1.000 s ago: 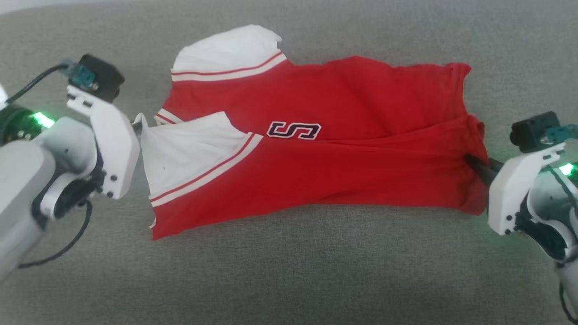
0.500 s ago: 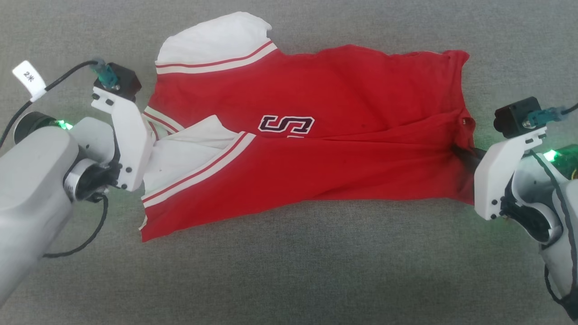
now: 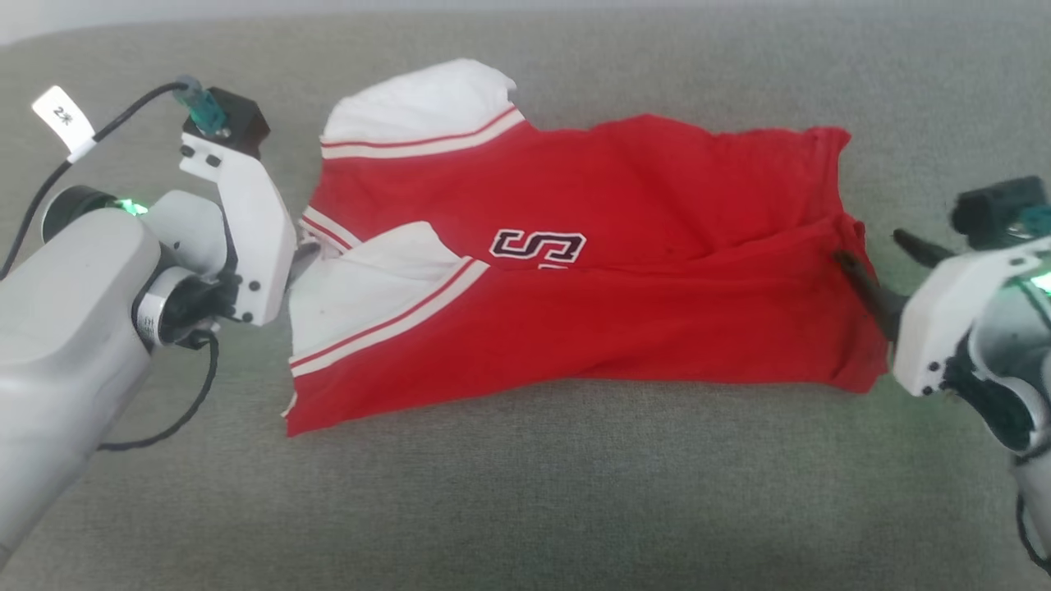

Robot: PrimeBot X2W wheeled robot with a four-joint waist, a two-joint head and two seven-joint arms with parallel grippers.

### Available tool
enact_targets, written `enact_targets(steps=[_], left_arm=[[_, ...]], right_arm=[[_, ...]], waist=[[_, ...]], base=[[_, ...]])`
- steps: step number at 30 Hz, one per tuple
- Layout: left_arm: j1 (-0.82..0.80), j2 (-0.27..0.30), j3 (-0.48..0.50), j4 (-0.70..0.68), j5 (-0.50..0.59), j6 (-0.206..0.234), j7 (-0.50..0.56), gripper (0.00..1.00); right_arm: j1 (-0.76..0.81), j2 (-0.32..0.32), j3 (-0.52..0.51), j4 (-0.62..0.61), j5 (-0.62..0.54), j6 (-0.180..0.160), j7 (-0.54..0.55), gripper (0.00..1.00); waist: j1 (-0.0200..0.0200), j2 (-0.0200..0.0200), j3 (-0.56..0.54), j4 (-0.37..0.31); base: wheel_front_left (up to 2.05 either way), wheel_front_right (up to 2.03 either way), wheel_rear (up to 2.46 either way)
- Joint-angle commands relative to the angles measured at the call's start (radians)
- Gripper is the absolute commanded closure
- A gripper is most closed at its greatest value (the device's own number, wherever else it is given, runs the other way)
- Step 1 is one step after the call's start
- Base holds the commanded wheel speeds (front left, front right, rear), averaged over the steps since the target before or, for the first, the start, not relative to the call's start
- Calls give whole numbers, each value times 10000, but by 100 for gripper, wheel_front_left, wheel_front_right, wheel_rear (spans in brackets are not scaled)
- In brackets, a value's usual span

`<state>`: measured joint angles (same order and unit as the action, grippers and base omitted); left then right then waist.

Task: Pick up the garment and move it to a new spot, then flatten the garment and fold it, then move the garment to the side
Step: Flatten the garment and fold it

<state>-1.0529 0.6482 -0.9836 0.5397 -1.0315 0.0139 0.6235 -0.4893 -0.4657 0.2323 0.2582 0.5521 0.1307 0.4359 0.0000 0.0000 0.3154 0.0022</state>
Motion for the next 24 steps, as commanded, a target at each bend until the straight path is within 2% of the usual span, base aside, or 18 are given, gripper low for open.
enact_targets(steps=[1, 6, 9, 14, 18, 24], left_arm=[[203, 155, -18, -342, 18, 163, 101, 0], [621, 488, -13, -1310, -160, 568, 341, 0], [1061, 836, 18, -2183, -396, 1023, 615, 0], [1883, 1342, 77, -3540, -818, 2036, 1031, 0], [2496, 1713, 102, -4438, -1071, 2609, 1101, 0], [3155, 1975, 187, -5006, -1289, 3044, 872, 0]], right_arm=[[323, 76, -363, -325, -197, 0, -371, 0], [851, 293, -1216, -975, -691, 0, -989, 0], [1224, 602, -1803, -1528, -1101, 0, -1370, 0], [1764, 1264, -2827, -2402, -1856, 0, -1848, 0], [2100, 1743, -3260, -3061, -2228, 0, -1864, 0], [2420, 2269, -3659, -3769, -2457, 0, -1583, 0]], waist=[[0, 0, -284, 143], [0, 0, -591, 242], [0, 0, -745, 266], [0, 0, -899, 234], [0, 0, -844, 90], [0, 0, -495, -189]], base=[[0, 0, 0], [0, 0, 0], [0, 0, 0], [0, 0, 0], [0, 0, 0], [0, 0, 0]])
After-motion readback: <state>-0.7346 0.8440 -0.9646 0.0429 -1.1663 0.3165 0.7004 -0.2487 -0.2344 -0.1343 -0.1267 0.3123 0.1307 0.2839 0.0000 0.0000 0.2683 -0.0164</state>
